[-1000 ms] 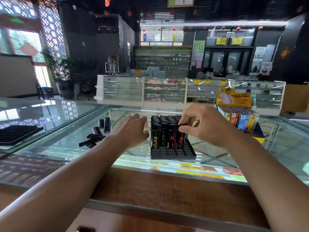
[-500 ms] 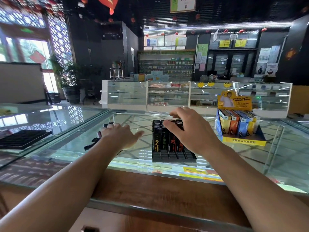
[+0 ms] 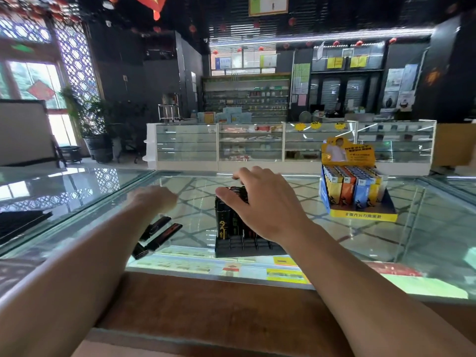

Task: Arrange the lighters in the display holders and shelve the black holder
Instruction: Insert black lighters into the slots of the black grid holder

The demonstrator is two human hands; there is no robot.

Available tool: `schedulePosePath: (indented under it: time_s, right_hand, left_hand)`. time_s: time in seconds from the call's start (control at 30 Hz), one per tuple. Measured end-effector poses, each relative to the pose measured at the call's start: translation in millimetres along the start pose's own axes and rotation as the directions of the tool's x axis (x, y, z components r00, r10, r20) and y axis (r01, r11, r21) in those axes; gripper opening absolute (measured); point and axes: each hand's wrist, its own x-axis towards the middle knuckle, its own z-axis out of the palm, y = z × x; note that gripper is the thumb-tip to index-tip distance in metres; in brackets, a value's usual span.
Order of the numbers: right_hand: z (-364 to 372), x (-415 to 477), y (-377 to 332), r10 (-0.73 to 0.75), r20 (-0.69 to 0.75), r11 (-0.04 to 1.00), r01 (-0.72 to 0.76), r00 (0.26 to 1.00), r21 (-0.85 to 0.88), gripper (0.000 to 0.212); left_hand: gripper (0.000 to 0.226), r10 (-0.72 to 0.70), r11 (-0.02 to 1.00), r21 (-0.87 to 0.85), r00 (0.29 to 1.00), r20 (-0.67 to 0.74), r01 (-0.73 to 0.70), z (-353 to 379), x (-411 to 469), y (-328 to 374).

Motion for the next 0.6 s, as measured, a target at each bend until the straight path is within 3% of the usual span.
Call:
schedulePosePath:
  time_s: [0.07,0.23,0.37,0.53,0.6]
  right_hand:
    - [1.2,2.2,1.3,0.010,0.000,1.000,-0.010,1.000,-0.008,0.072]
    - [1.2,3.4,5.1,0.045,-0.050,0.996,-0.048,0.998,-0.069,0.068]
    - [0.0,-0.9,6.5,0.055,-0.032,0.996,-0.057,0.998,-0.066,0.065]
    - [1.2,-2.0,5.5,0.049,-0.028,0.995,-0.051,0.998,-0.081,0.060]
    - [0.7,-2.6,5.3,0.048,-0.033,0.996,-0.051,0.998,-0.074,0.059]
  left_hand:
    - [0.043,0.024,0.999,0.044,0.999,-0.038,-0.022,-5.2,-4.8,8.2]
    - [0.065,-0.042,0.990,0.133,0.999,-0.028,0.046,-1.7,5.8,3.4]
    - [0.047,0.129,0.990,0.067,0.991,-0.023,-0.127,-7.6,-6.5,6.2]
    - [0.054,0.285,0.959,0.018,0.954,-0.095,-0.284,-9.4,-11.8,11.0]
    - [0.047,0.316,0.945,-0.041,0.939,-0.134,-0.323,-7.4,-12.1,10.2]
